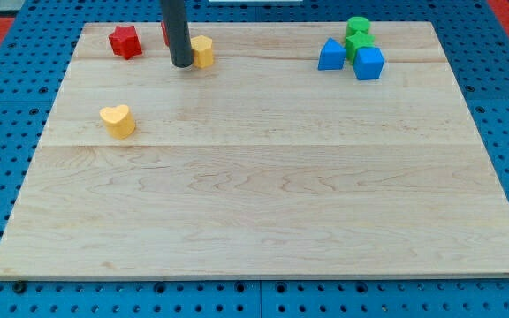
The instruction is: Push the yellow heart closer to the yellow hexagon
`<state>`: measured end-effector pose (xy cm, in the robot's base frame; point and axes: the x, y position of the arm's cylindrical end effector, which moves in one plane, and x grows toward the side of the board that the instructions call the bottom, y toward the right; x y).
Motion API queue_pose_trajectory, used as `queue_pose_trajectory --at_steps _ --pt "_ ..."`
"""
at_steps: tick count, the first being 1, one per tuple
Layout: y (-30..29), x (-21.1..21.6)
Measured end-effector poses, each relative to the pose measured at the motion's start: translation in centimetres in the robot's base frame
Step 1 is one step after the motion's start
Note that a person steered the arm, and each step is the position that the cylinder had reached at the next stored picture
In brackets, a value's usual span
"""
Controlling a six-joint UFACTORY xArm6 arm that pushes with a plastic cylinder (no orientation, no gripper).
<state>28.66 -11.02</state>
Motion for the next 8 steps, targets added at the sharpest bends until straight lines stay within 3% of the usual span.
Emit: queue_pose_trajectory --at_steps 2,4,5,8 --pt "2.3 -1.7" --pt "2.2 17.0" --pt "-5.1 20.3" --pt "-7.1 11.2"
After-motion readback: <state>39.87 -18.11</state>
